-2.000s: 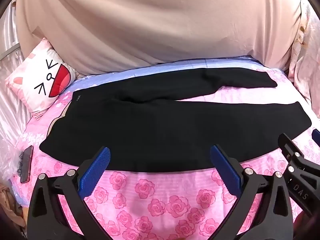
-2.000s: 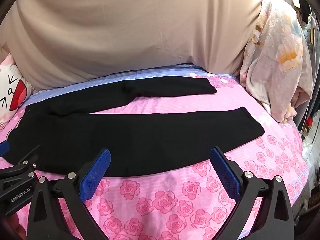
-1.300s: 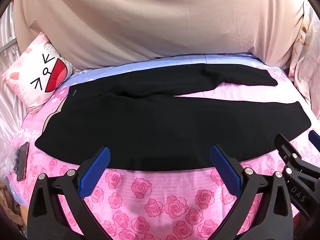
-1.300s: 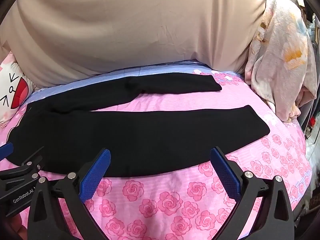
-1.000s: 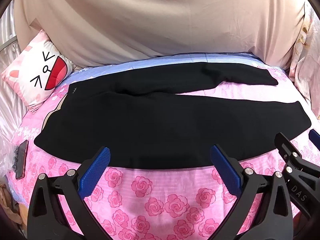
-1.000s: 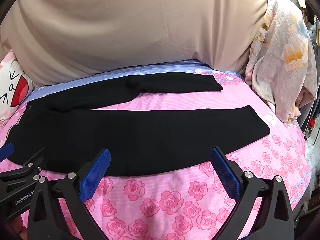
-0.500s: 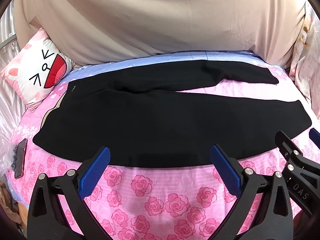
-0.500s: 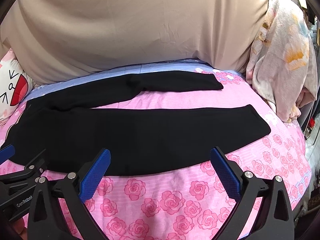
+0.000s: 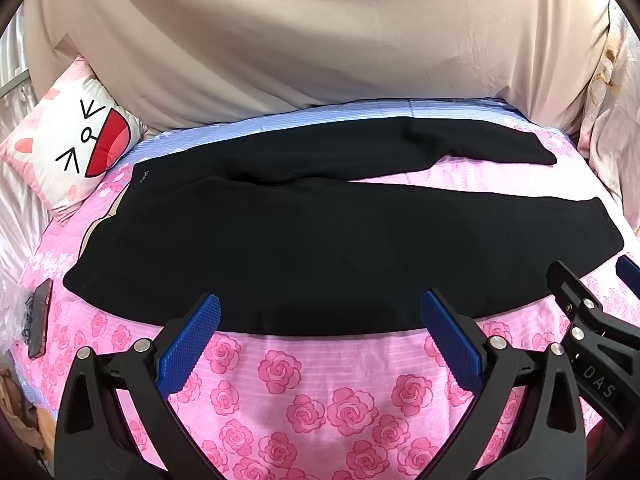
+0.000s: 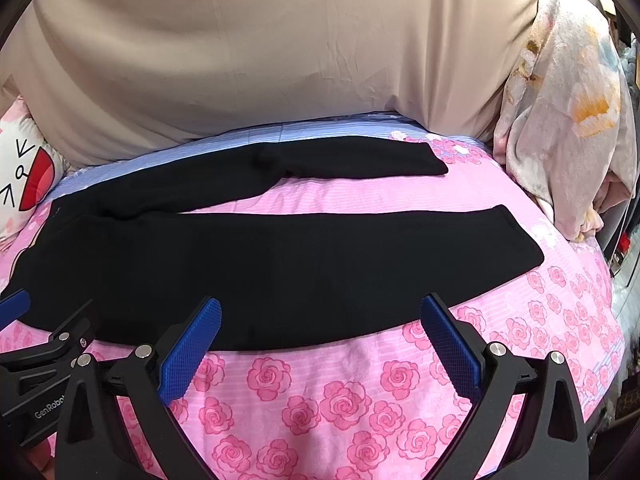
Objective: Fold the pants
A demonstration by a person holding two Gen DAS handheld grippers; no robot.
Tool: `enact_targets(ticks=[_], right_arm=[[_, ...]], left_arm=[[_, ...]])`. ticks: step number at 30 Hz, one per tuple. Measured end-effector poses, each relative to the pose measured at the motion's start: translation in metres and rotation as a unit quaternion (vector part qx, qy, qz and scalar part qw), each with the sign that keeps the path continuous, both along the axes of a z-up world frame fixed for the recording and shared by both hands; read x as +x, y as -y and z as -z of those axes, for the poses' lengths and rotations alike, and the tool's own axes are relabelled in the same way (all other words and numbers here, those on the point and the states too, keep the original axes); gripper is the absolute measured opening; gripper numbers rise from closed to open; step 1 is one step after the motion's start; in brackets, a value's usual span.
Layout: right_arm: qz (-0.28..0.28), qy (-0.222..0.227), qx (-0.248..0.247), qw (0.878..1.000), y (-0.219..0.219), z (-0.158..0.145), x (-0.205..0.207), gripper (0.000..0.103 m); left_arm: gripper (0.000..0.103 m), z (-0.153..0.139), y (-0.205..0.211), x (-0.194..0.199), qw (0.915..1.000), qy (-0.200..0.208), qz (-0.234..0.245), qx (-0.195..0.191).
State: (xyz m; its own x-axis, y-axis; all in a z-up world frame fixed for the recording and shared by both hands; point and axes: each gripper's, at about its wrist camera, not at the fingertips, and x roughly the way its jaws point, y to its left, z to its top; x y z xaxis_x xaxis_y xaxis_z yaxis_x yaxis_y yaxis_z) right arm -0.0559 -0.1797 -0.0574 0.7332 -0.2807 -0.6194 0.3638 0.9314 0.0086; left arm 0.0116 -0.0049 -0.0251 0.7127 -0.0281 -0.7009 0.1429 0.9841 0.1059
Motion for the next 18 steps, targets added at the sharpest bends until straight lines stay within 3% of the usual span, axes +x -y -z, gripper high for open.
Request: enact_targets(ticks=[18], right_arm=[[-0.001, -0.003, -0.001, 1.0, -0.0005, 0.0002, 0.0001, 0.098]], left_arm=[[0.098, -0.0007, -0.0021, 0.0012, 1.0, -0.001, -0.001, 0.0]])
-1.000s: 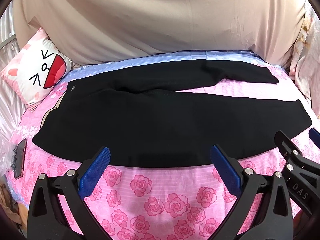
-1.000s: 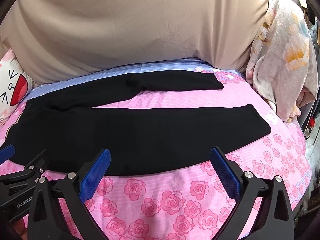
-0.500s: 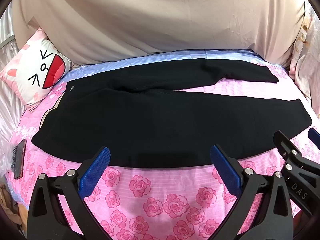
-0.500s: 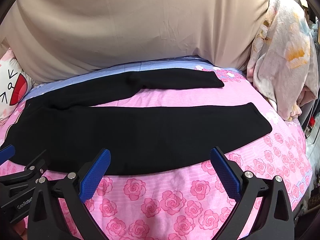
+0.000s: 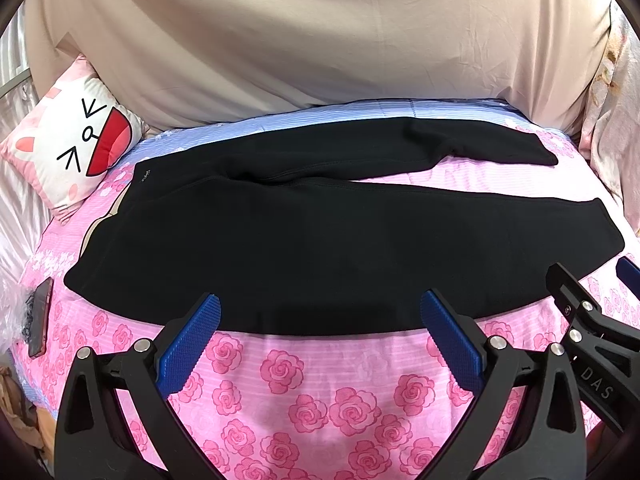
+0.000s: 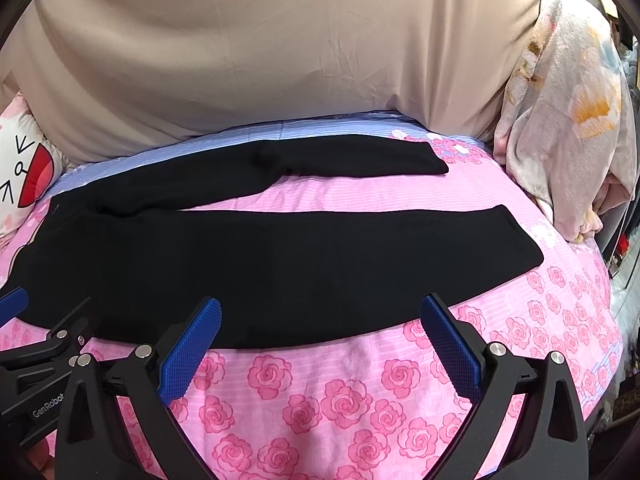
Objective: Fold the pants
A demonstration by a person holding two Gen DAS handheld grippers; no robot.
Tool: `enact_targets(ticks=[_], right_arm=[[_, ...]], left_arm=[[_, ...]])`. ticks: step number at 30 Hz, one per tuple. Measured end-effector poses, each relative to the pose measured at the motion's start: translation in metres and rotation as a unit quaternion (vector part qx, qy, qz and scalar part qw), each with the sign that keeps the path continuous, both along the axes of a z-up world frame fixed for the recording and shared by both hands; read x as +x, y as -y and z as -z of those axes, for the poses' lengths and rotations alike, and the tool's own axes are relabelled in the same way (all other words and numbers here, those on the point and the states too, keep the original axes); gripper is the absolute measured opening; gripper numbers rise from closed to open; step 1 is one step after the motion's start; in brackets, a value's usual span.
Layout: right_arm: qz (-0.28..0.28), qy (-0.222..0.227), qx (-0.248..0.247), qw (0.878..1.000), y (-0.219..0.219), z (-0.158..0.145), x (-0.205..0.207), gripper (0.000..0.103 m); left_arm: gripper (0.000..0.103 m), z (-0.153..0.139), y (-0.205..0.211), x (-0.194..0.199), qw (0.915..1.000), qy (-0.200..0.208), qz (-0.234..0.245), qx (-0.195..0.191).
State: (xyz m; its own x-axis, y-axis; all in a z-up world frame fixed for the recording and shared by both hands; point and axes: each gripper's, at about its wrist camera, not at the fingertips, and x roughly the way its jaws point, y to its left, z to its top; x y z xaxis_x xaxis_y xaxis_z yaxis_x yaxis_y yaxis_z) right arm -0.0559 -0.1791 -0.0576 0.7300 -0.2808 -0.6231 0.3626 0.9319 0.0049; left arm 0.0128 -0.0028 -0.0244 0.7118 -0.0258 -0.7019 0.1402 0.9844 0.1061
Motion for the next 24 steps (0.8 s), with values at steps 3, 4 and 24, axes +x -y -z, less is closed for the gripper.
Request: enact_targets(ticks=[3, 4, 24], right_arm=[[0.0, 0.0, 0.0, 1.0, -0.0001, 0.0002, -0.0005, 0.098], [0.0, 0.0, 0.0, 1.0, -0.0002, 0.0002, -0.0001, 0.098], [0.001, -0.016, 0.0, 1.0, -0.0004, 0.0038, 0.0069, 0.098]], left_arm=[[0.098, -0.0004, -0.0007, -0.0002, 1.0, 0.0, 0.0, 0.0], [0.098, -0.0004, -0.0008, -0.0002, 1.0, 0.0, 0.0, 0.0], [0.098, -0.0007, -0.0015, 0.005, 1.0, -0.003, 0.001, 0.004]])
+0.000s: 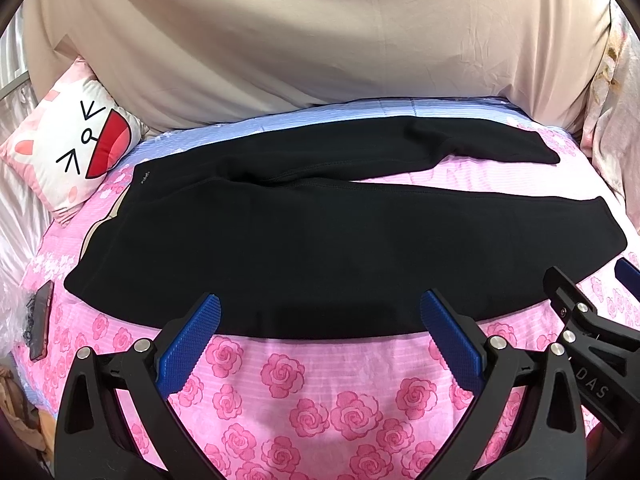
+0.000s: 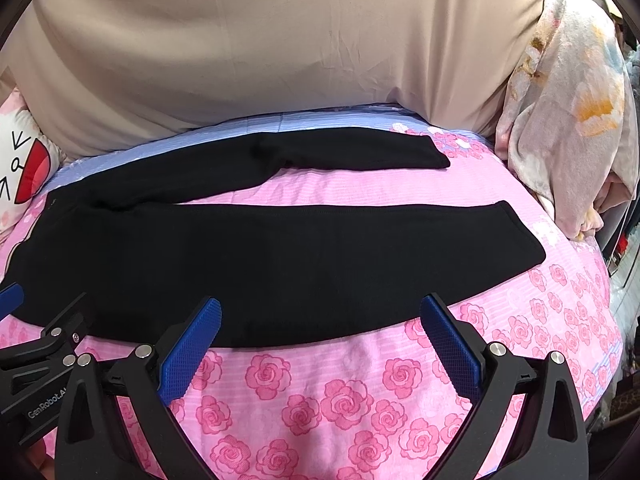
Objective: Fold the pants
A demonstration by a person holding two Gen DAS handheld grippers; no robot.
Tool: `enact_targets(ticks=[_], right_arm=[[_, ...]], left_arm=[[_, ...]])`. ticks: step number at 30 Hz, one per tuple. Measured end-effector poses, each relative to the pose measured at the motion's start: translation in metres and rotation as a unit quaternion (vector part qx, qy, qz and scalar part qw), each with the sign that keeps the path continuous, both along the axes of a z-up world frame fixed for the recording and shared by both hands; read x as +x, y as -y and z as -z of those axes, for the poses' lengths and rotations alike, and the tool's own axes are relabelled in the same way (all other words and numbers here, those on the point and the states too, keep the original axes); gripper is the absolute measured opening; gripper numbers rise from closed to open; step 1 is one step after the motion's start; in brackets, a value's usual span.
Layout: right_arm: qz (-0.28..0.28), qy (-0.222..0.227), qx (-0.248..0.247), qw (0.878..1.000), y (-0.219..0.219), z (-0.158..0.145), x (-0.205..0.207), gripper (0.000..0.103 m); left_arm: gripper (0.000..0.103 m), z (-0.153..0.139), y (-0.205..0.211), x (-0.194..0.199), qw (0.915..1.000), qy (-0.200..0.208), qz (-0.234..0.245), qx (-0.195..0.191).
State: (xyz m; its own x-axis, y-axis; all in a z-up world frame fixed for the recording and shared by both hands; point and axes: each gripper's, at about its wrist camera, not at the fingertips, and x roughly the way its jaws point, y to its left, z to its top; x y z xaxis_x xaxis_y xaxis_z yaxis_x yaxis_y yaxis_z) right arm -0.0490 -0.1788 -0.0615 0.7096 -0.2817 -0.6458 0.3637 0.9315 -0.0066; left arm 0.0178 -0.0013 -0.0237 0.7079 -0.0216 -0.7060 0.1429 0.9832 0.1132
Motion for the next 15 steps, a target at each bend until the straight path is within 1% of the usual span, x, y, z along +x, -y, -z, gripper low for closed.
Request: enact_targets(ticks=[5, 7, 9, 11, 13, 15], right_arm=[[-0.001, -0.007, 0.0, 1.0, 0.001, 0.004, 0.007, 0.098], [-0.004, -0.003, -0.005, 1.0, 0.003, 0.004, 0.01, 0.098], [-0.019, 0.009, -0.003, 1.0, 0.014, 0.001, 0.015, 0.098], [-0.043, 0.023, 0.025, 0.998, 0.038, -0.003, 0.025, 0.098], [-0.059, 0.026, 0.066, 0.996, 0.07, -0.005, 0.039, 0.098], [-0.054, 0.036, 0.139, 0.988, 0.123, -0.004, 0.059, 0.098]], left_arm=[[0.098, 0.004, 0.0, 0.007, 1.0, -0.007, 0.001, 0.002], [0.098, 0.007, -0.001, 0.012, 0.9999, -0.012, 0.0, 0.006], [0.098, 0.009, -0.005, 0.02, 0.9998, -0.019, 0.001, 0.005], [0.098, 0.008, -0.016, 0.033, 0.9992, -0.032, 0.014, -0.018], [0.098, 0.004, -0.032, 0.049, 0.9976, -0.041, 0.025, -0.049], [0.098, -0.001, -0.057, 0.076, 0.9954, -0.048, 0.017, -0.081]])
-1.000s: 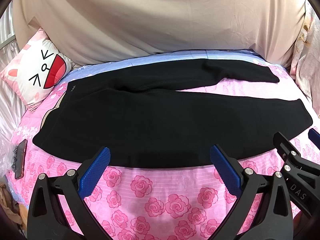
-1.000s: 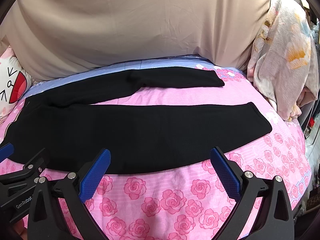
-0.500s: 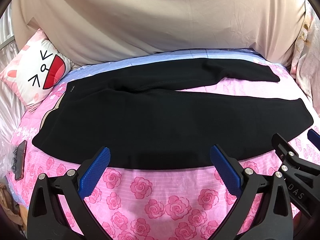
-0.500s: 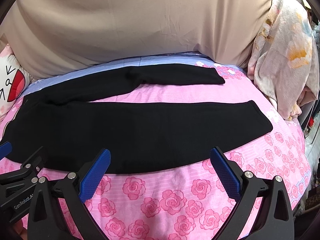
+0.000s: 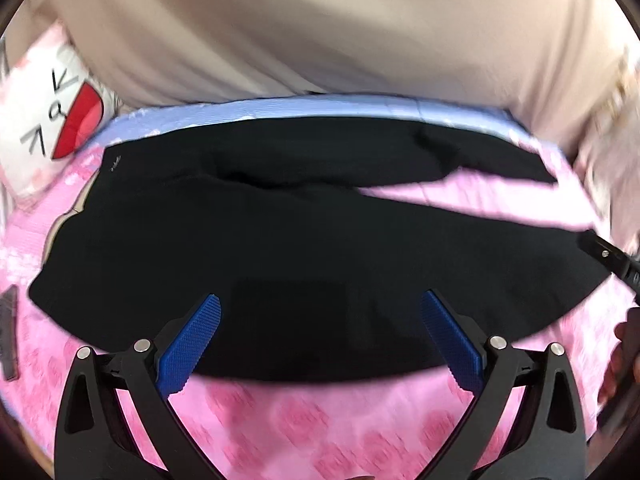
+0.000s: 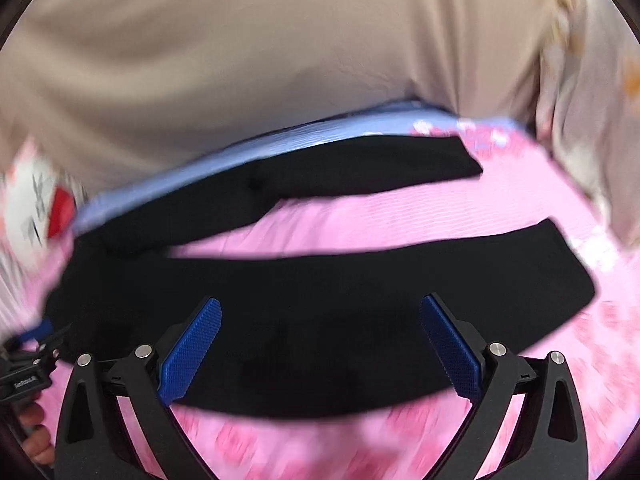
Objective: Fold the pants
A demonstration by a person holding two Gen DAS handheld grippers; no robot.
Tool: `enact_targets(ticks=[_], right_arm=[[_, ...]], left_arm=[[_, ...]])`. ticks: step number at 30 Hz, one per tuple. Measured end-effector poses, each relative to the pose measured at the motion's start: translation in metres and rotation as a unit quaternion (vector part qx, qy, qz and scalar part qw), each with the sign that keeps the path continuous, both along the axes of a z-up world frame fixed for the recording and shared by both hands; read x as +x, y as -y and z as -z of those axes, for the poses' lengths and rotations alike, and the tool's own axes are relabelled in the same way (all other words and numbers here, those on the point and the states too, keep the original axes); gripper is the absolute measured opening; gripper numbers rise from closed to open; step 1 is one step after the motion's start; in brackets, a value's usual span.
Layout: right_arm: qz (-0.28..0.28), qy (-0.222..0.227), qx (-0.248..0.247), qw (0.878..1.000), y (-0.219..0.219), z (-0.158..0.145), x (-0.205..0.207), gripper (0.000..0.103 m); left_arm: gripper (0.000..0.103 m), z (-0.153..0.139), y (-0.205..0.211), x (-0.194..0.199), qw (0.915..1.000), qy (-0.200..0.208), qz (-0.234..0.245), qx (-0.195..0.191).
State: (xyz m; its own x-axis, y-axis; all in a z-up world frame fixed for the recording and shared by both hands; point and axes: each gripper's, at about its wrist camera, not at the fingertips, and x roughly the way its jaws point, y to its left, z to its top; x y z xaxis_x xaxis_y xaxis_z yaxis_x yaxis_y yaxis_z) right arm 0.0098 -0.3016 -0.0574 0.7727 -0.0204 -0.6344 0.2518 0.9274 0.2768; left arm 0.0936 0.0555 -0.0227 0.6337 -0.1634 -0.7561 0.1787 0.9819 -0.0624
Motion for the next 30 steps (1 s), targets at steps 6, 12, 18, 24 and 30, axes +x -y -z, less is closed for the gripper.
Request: enact_targets(ticks=[6, 12, 18, 24, 30], right_arm=[[0.041, -0.023, 0.045, 0.998, 0.122, 0.005, 0.082, 0.098], [0.049, -0.042, 0.017, 0.998, 0.184, 0.009, 0.164, 0.098], [0.031, -0.073, -0.011, 0.997, 0.213, 0.02, 0.222, 0.098], [0.01, -0.112, 0.017, 0.994, 0.23, 0.037, 0.265, 0.098], [-0.011, -0.109, 0.001, 0.994, 0.217, 0.037, 0.285, 0.071]], left_arm=[[0.098, -0.01, -0.087, 0.101, 0.9946, 0.013, -0.1, 0.023], [0.098, 0.001, -0.165, 0.194, 0.9822, -0.011, -0.183, 0.041], [0.098, 0.021, -0.234, 0.266, 0.9693, -0.064, -0.236, 0.025], [0.098, 0.061, -0.27, 0.32, 0.9608, -0.133, -0.243, 0.007], [0.076, 0.065, -0.268, 0.334, 0.9657, -0.126, -0.226, 0.013]])
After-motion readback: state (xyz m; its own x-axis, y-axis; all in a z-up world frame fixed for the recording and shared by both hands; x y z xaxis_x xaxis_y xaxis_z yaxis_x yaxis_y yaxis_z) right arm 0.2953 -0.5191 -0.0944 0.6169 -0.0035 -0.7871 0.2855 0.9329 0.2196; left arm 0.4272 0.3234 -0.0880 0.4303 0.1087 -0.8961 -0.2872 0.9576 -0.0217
